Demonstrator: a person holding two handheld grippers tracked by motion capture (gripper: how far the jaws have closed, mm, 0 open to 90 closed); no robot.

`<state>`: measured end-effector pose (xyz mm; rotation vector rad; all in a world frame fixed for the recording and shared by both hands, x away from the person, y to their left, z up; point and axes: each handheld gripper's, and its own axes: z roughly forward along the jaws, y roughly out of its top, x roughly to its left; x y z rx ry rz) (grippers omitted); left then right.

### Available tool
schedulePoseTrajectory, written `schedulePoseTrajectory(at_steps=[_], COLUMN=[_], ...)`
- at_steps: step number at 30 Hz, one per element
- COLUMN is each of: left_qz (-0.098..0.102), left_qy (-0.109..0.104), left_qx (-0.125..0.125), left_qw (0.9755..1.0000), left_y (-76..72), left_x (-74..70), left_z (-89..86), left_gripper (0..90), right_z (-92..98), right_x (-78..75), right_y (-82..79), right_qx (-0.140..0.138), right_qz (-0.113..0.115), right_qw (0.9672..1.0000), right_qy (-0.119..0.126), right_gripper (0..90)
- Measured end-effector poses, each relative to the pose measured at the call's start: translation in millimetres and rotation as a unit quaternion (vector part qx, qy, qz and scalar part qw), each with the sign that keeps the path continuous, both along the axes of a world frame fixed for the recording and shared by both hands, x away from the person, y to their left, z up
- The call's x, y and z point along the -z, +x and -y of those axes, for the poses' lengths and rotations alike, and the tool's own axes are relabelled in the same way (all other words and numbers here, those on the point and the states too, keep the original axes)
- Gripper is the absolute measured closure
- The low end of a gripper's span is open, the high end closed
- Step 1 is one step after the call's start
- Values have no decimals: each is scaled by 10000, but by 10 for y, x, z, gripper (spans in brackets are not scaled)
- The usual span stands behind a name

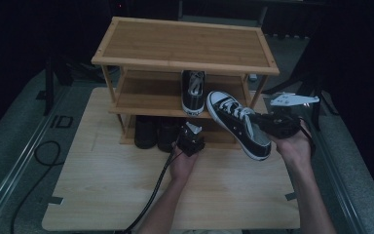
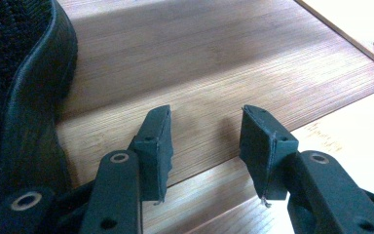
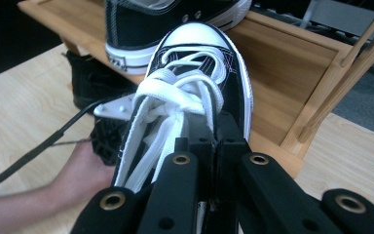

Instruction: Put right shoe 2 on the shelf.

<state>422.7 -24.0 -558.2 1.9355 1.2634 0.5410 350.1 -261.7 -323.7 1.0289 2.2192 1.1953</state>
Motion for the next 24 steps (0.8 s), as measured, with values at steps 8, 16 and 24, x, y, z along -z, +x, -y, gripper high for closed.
schedulePoseTrajectory(at_steps=[8,16,24], left_qz=[-2,-2,-1], left_qy=[-3,-5,-3], left_qx=[-2,-2,-3], left_qw=[10000,10000,10000], left_y=[0,0,0], left_x=[0,0,0], left_z=[0,0,0], left_gripper=[556,556,556], right_z=[-85,-169,-226], right_x=[-16,3,26], right_y=[152,269,343], right_qx=[271,518,740], right_qz=[-59,-94,-146], right_qw=[9995,9983,9963], right_qy=[169,242,421], right_gripper=[888,887,887])
